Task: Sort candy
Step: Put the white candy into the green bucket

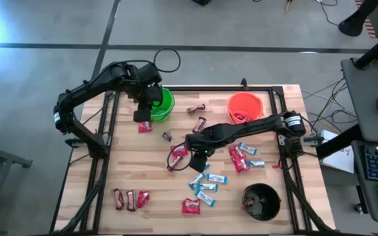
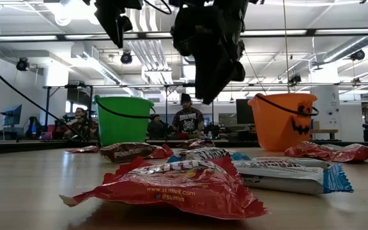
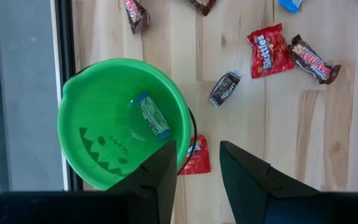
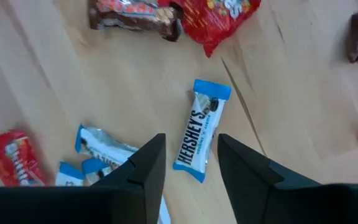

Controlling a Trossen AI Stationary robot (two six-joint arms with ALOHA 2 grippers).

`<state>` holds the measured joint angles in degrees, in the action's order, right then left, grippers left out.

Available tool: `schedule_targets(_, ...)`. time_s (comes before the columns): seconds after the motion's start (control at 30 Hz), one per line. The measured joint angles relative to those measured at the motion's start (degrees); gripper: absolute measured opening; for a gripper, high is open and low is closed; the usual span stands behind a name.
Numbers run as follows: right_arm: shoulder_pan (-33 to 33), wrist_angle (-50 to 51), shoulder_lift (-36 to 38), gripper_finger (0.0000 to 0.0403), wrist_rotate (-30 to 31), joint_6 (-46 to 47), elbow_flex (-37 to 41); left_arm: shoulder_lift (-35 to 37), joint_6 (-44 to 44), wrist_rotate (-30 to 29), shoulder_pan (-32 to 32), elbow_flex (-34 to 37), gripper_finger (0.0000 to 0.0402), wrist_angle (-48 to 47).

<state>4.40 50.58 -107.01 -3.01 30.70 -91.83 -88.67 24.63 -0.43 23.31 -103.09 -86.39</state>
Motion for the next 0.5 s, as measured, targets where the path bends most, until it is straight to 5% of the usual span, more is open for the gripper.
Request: schedule_targets(0.5,0.50,-0.30,-7.74,0.0154,-0.46,8.54,0.02,-0.01,0.38,-0.02,0.00,0.00,0.0105,0.02)
